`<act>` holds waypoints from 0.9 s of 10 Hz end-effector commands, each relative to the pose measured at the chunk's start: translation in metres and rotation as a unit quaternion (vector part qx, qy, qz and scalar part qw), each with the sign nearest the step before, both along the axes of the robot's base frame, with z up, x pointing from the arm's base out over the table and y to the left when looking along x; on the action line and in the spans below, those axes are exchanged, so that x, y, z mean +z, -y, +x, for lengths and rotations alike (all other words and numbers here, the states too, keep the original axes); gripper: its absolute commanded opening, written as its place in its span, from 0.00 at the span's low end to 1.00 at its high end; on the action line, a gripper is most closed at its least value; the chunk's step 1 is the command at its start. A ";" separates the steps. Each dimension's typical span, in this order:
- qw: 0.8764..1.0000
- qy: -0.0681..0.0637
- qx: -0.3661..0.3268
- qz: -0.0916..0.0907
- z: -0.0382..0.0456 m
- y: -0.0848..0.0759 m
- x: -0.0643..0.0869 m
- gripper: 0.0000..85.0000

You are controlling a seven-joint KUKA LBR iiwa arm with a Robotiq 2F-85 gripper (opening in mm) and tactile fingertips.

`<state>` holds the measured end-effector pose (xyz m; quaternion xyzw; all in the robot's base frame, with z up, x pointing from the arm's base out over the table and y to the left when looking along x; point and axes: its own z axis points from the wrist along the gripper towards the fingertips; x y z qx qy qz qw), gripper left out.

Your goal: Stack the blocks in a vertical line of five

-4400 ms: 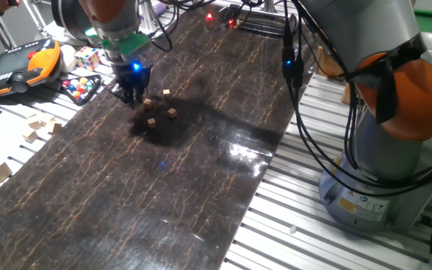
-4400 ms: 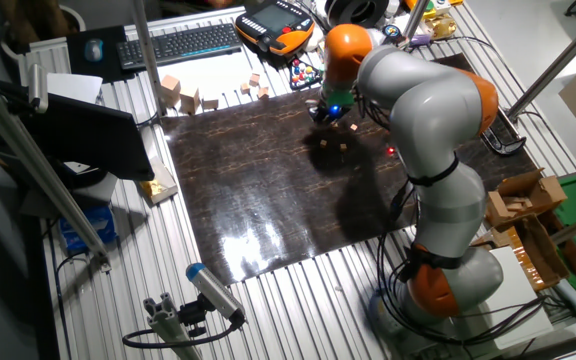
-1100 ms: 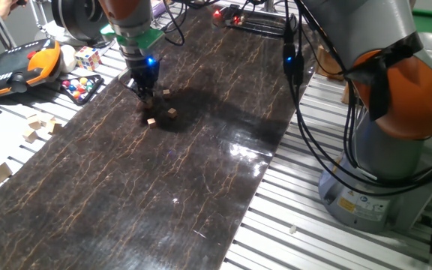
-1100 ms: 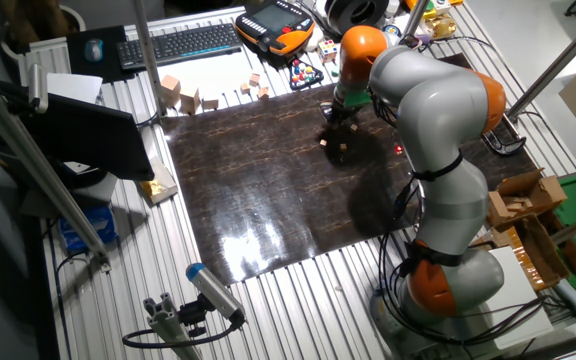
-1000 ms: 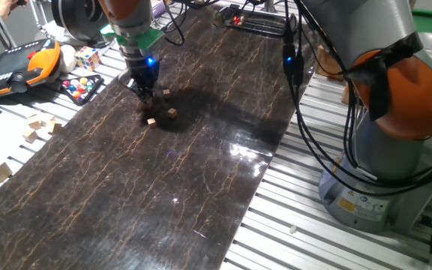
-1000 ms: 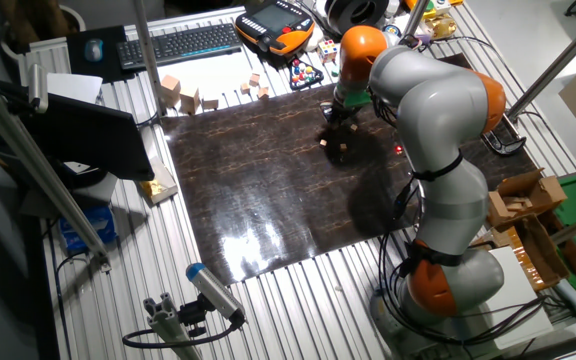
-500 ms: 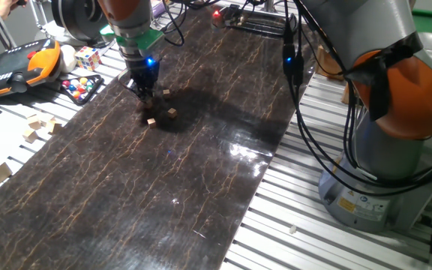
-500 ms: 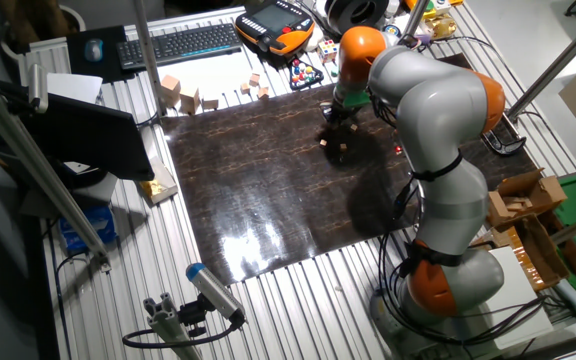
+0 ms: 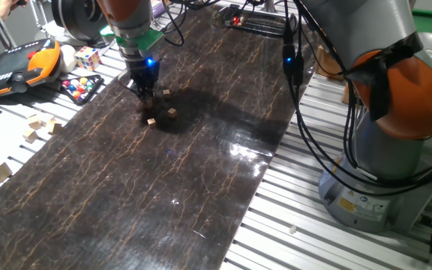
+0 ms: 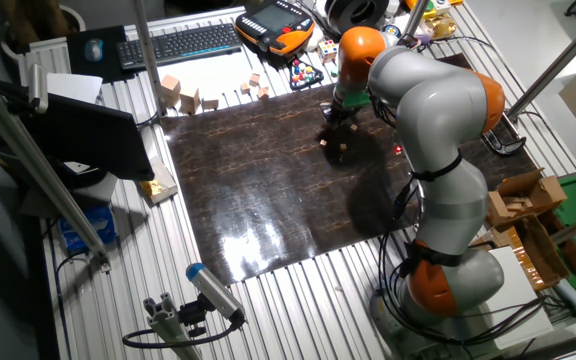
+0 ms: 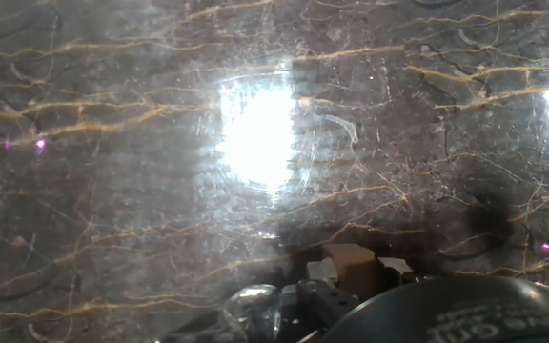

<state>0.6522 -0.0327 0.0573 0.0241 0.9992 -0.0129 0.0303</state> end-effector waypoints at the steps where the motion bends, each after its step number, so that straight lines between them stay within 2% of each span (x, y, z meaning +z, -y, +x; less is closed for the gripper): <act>1: 1.000 -0.001 0.001 0.001 -0.0002 0.000 0.000 0.31; 3: 1.000 0.000 0.002 -0.003 -0.0005 0.000 0.000 0.42; 9: 1.000 0.003 -0.011 -0.013 -0.0021 0.001 0.004 0.44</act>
